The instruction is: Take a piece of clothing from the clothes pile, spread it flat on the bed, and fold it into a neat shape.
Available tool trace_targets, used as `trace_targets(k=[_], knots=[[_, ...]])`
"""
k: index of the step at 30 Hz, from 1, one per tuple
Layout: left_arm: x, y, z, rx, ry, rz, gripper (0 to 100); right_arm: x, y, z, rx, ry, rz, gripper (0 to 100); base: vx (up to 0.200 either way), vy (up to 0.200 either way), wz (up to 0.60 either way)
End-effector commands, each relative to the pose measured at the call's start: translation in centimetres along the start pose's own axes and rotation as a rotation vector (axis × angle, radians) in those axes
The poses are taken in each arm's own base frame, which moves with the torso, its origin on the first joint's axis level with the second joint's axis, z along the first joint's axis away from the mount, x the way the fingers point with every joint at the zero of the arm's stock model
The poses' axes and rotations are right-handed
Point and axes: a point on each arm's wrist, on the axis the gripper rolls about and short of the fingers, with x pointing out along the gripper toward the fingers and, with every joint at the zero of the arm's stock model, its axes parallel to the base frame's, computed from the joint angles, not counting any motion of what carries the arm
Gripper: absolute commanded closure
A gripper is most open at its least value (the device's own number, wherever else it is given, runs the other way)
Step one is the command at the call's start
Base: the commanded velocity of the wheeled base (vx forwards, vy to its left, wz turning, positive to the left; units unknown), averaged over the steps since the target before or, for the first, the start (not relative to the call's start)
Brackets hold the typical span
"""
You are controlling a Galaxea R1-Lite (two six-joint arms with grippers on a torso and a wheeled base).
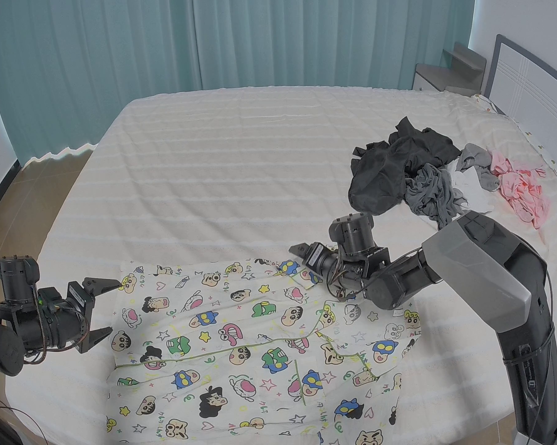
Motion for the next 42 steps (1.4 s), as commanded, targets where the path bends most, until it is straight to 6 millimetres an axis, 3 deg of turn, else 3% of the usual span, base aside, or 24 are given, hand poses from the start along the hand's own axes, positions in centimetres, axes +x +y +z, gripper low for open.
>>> trace_targets(k=[1, 9, 15, 20, 27, 31, 32, 42], knots=[[0.2, 0.2, 0.0, -0.006, 0.005, 0.011, 0, 1.5, 0.9, 4.2, 0.025, -0.147, 0.081, 0, 0.0, 0.0, 0.0], [0.2, 0.3, 0.0, -0.008, 0.007, 0.013, 0, 2.1, 1.4, 10.0, 0.039, -0.337, 0.156, 0, 0.0, 0.0, 0.0], [0.2, 0.3, 0.0, -0.008, 0.007, 0.013, 0, 2.1, 0.4, 12.0, 0.051, -0.388, 0.158, 0, 0.0, 0.0, 0.0], [0.2, 0.3, 0.1, -0.008, 0.005, 0.012, 0, 1.8, -1.5, 11.3, 0.02, -0.319, 0.088, 0, 0.0, 0.0, 0.0], [0.3, 0.2, 0.0, -0.007, 0.006, 0.012, 0, 1.9, -6.0, 10.6, -0.112, -0.218, -0.018, 0, 0.0, 0.0, 0.0], [0.3, 0.2, 0.0, -0.007, 0.006, 0.012, 0, 1.8, -6.5, 10.5, -0.117, -0.204, -0.025, 0, 0.0, 0.0, 0.0], [0.3, 0.3, 0.0, -0.008, 0.007, 0.013, 0, 1.6, -7.9, 10.2, -0.148, -0.173, -0.05, 0, 0.0, 0.0, 0.0], [0.3, 0.4, 0.0, -0.01, 0.009, 0.017, 0, -1.3, -8.6, 8.6, -0.253, -0.022, 0.038, 0, 0.0, 0.0, 0.0]])
